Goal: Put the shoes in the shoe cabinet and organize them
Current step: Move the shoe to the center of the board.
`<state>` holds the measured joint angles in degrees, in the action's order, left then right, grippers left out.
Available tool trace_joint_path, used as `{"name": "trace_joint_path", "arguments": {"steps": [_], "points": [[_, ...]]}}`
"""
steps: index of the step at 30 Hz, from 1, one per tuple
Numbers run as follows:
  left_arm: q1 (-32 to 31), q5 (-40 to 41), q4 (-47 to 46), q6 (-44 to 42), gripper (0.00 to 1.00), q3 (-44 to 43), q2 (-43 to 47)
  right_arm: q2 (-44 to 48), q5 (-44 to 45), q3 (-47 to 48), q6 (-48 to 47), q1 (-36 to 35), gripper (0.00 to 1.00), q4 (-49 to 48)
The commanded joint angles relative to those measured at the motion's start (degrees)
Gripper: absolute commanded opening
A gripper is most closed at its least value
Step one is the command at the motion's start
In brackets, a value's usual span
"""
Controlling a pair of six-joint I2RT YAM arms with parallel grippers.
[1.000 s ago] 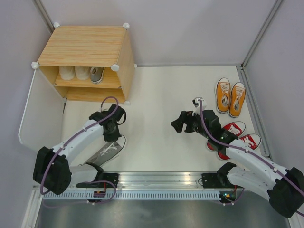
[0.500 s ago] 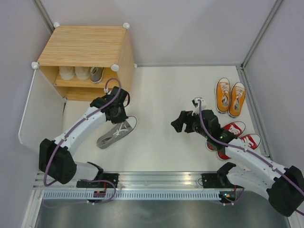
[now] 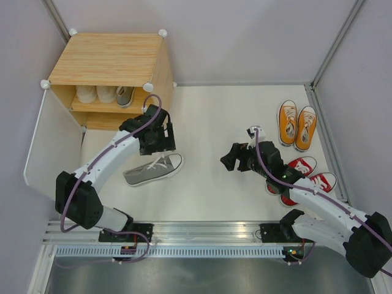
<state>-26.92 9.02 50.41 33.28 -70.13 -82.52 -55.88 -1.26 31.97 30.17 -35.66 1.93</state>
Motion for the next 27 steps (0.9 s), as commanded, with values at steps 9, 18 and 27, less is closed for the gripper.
{"name": "trace_joint_path", "arguments": {"steps": [9, 18, 27], "points": [[-0.06, 1.36, 4.34, -17.97, 0.98, -2.55, 1.76, -0.28, 0.91, 0.38, -1.34, 0.15, 0.86, -0.79], [-0.24, -1.01, -1.45, -38.45, 0.98, 4.63, 2.71, -0.46, 0.91, 0.47, -1.61, 0.15, 0.86, -0.62], [-0.15, -4.80, -3.91, -49.79, 0.99, 12.56, 2.02, -0.73, 0.82, 0.47, -1.52, 0.15, 0.86, -0.88]]}}
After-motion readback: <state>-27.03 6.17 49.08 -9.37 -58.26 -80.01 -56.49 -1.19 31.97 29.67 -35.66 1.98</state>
